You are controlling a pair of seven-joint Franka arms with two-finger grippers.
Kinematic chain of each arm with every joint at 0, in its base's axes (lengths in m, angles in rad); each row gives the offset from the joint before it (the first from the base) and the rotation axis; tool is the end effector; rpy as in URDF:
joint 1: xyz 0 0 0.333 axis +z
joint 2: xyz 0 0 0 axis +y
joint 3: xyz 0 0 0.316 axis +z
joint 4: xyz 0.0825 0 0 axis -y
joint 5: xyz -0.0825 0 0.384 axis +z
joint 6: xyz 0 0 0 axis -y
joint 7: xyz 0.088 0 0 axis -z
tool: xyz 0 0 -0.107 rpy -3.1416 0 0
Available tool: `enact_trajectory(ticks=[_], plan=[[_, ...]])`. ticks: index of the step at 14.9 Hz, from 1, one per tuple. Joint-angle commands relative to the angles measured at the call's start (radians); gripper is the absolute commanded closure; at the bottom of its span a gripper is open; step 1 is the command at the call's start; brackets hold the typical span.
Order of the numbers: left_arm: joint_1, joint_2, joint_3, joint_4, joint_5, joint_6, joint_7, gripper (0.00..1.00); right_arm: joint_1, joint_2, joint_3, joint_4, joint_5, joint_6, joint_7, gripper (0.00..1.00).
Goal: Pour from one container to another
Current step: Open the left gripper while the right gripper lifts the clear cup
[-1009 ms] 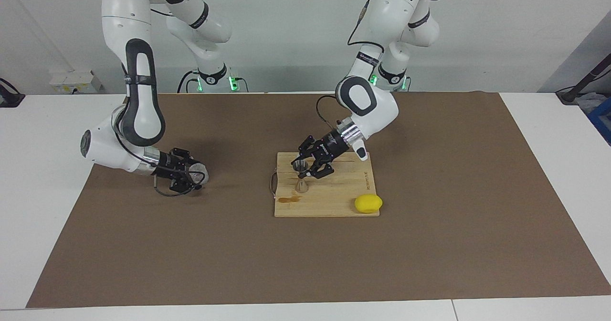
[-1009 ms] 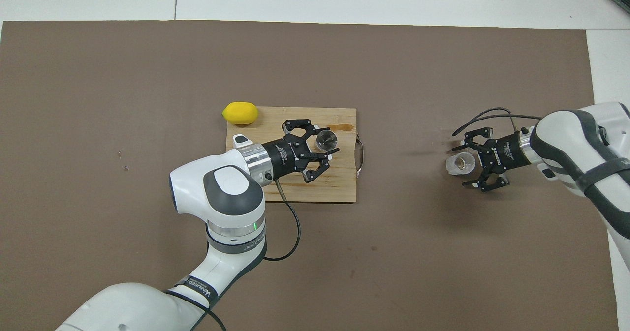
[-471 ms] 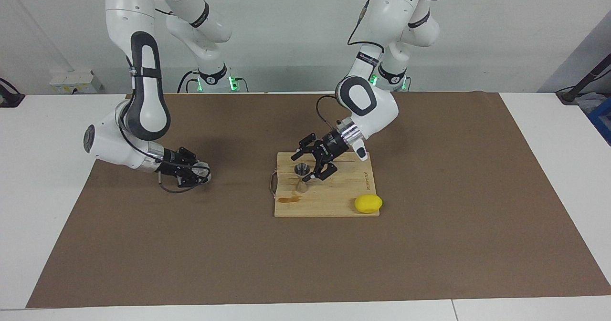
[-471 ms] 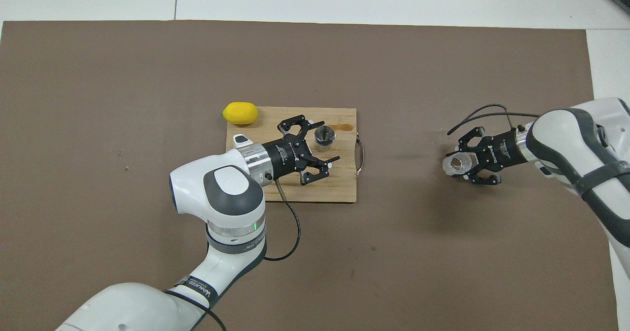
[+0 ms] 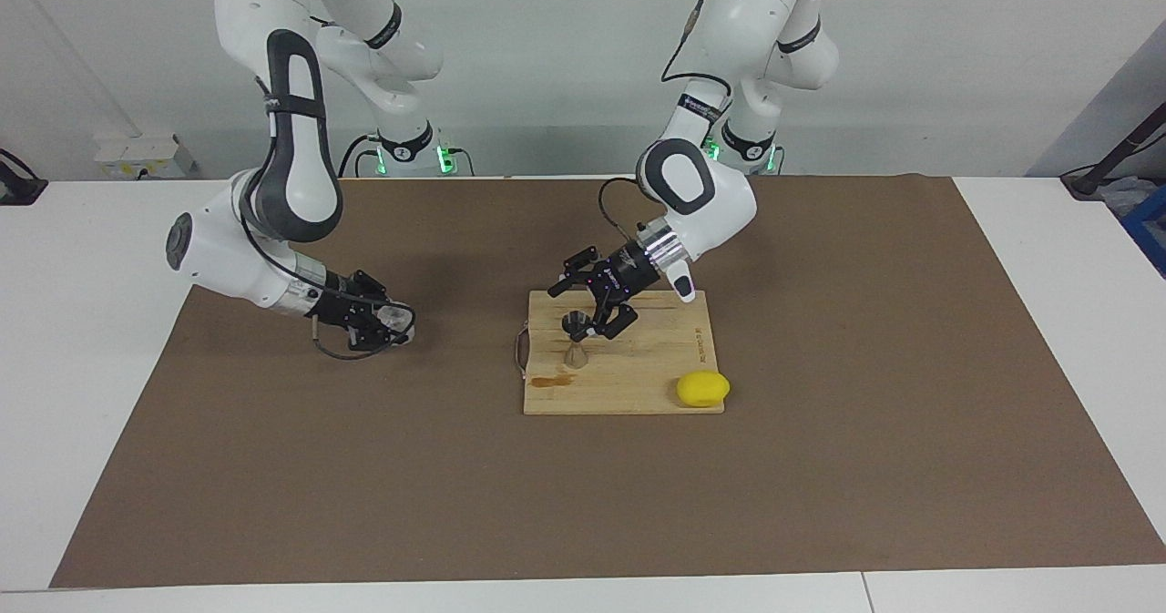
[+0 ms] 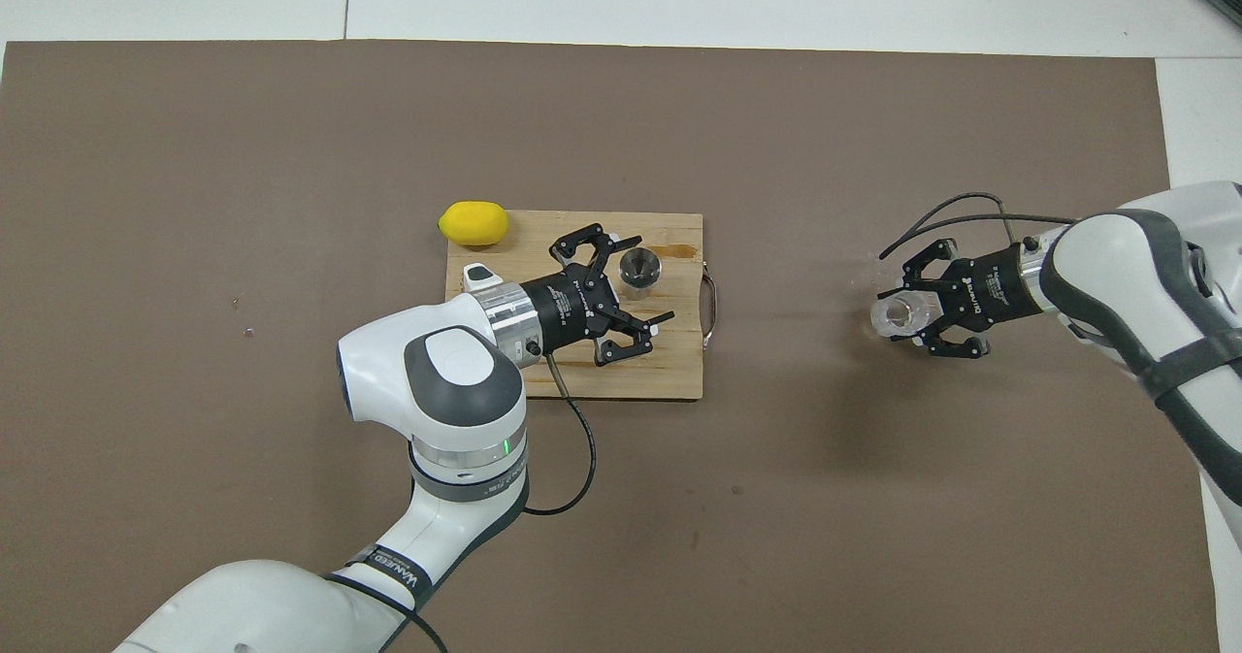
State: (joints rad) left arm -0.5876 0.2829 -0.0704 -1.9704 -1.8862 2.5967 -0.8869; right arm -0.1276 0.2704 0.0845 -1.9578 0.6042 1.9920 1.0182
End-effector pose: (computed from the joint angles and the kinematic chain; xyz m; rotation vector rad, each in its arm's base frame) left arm 0.5032 -0.3627 0.3440 1.2328 1.6637 -0.7580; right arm 0.5865 0.0080 0.3315 -2.0820 1.7219 0.6347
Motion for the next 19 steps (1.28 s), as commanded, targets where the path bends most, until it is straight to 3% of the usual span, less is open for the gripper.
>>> enact_trajectory(ticks=[1,4,11,13,15,19], plan=[[-0.015,-0.083,0.008,-0.028,-0.019,-0.026,-0.050,0.00,0.041,-0.007,0.000,0.023,0.025,0.056,0.057,0.98],[0.034,-0.113,0.020,-0.025,0.030,-0.145,-0.056,0.00,0.100,-0.004,0.000,0.040,0.009,0.138,0.124,0.95],[0.259,-0.148,0.023,0.071,0.488,-0.395,-0.056,0.00,0.219,0.039,0.000,0.230,-0.076,0.143,0.452,0.99],[0.316,-0.146,0.024,0.146,0.666,-0.481,-0.055,0.00,0.256,0.073,-0.005,0.304,-0.086,0.145,0.534,1.00],[0.363,-0.133,0.023,0.249,0.832,-0.581,-0.056,0.00,0.285,0.099,0.000,0.365,-0.188,0.139,0.626,1.00],[0.365,-0.168,0.021,0.353,1.236,-0.651,-0.052,0.00,0.361,0.128,-0.002,0.436,-0.283,0.128,0.709,1.00]])
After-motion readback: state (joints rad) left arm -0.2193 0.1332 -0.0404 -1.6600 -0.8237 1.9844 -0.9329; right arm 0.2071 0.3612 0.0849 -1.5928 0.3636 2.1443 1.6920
